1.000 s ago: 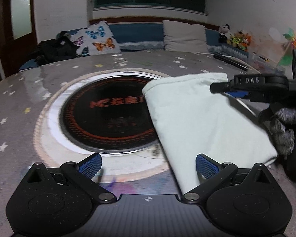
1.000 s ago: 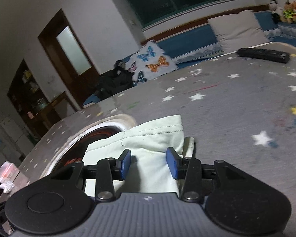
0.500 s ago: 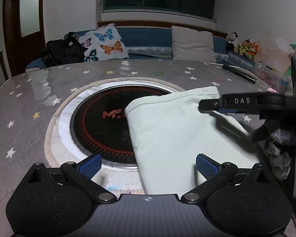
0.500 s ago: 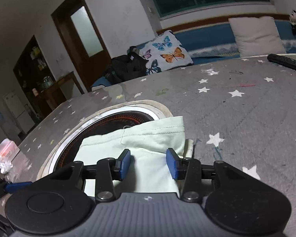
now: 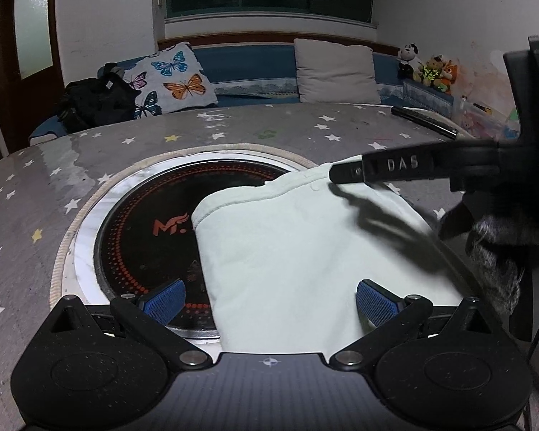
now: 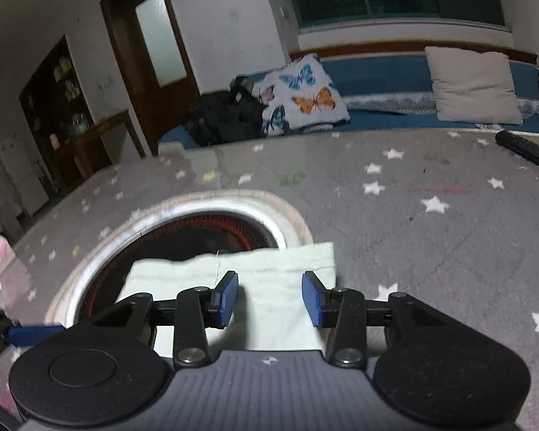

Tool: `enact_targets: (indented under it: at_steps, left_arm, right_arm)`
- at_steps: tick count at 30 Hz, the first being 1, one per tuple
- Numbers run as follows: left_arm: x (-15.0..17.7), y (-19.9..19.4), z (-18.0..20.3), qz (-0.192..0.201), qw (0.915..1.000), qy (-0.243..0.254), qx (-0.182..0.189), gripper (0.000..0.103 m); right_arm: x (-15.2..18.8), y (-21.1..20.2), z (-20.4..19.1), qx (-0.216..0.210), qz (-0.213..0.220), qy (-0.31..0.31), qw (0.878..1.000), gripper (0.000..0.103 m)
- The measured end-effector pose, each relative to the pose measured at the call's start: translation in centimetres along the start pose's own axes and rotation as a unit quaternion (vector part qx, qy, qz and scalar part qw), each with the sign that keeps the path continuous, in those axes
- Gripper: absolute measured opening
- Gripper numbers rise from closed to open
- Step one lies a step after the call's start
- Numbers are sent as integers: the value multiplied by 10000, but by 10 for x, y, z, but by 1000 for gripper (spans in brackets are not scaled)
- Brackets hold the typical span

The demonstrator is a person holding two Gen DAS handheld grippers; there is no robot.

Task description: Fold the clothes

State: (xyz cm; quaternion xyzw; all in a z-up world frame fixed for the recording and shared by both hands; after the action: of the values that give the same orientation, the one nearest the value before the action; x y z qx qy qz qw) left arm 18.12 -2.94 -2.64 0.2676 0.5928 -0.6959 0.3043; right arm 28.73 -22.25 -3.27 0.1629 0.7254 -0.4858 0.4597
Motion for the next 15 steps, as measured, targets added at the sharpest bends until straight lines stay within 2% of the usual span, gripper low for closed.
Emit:
enact_targets:
  at_steps: [6,11,15]
  left_arm:
    - [-1,5,5,-45,10000,60,1,103]
    - [-1,6,6,-78,9999,91,-18,103]
    - [1,6,5,-91,9999,69,-44,103]
  right_arm:
    - [-1,14,1,174,-279,-196,9993,40]
    - [-5,2,-1,138,-238,-351,9990,40]
    - [-7,-11,-5,106,-205,-533,9983,45]
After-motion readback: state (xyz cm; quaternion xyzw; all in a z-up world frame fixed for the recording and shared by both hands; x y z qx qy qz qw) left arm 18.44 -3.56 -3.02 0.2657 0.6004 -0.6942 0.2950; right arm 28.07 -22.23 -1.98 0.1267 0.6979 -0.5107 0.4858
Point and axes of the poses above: each gripper's, at about its wrist camera, not at the fingertips, and y roughly the way its jaws point, z to its right, x to its underside, the point moved 4 cm from there along y, roughly the way its jaws point, and after that the axes turned 11 degrees about -y, right-handed, at the moved point
